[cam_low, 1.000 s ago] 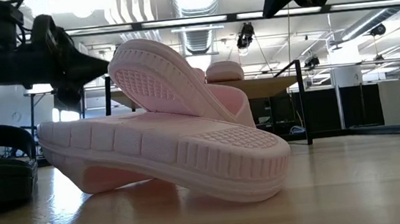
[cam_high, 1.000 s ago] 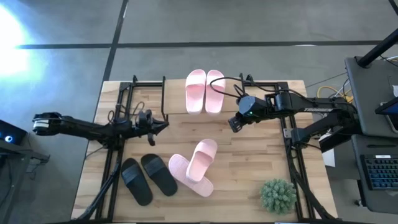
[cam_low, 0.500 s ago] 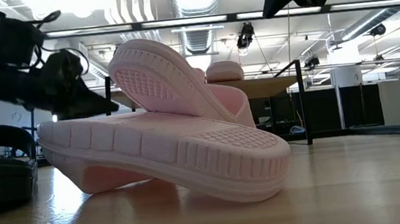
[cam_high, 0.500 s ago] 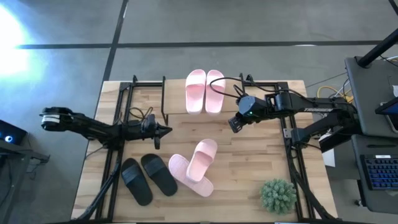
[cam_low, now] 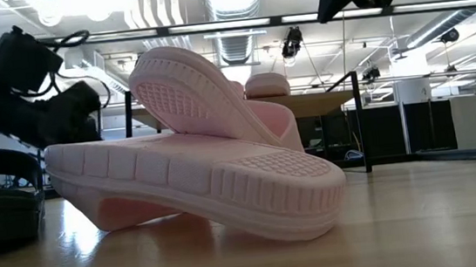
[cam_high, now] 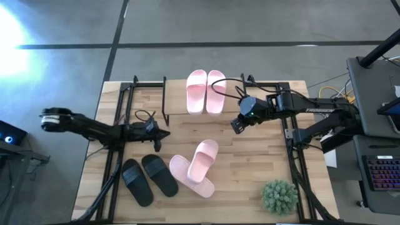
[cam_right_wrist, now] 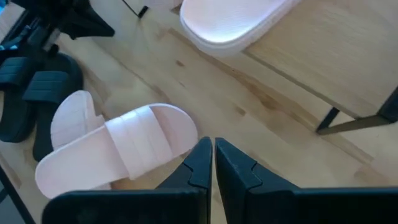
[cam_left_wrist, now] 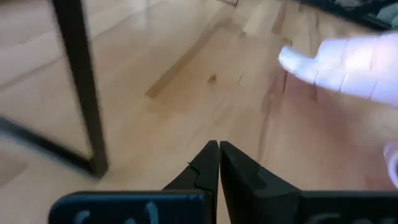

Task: Pick and place slides into the shelf
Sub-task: Put the pink slide under the shelf

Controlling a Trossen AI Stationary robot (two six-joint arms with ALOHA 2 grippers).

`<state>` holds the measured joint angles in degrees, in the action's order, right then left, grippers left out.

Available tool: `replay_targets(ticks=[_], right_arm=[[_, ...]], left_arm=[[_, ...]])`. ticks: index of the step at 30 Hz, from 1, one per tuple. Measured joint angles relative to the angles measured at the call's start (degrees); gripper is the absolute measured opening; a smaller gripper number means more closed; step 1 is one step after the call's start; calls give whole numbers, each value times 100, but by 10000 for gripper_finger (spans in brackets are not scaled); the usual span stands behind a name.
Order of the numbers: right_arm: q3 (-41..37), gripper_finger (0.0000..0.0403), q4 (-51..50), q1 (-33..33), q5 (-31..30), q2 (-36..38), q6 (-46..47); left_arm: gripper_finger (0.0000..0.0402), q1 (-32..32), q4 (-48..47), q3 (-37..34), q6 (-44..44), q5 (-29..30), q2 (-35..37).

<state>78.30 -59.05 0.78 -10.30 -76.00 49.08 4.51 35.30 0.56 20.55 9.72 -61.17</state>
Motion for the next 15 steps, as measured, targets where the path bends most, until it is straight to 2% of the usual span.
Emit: replay_targets(ticks=[5,15], right_arm=[[0,13,-56,0,-3,8,107],[0,13,-69,0,-7,8,151]], left_arm=[[0,0,-472,-26,1,-4,1387],[0,-2,-447,-22,1,-4,3792]])
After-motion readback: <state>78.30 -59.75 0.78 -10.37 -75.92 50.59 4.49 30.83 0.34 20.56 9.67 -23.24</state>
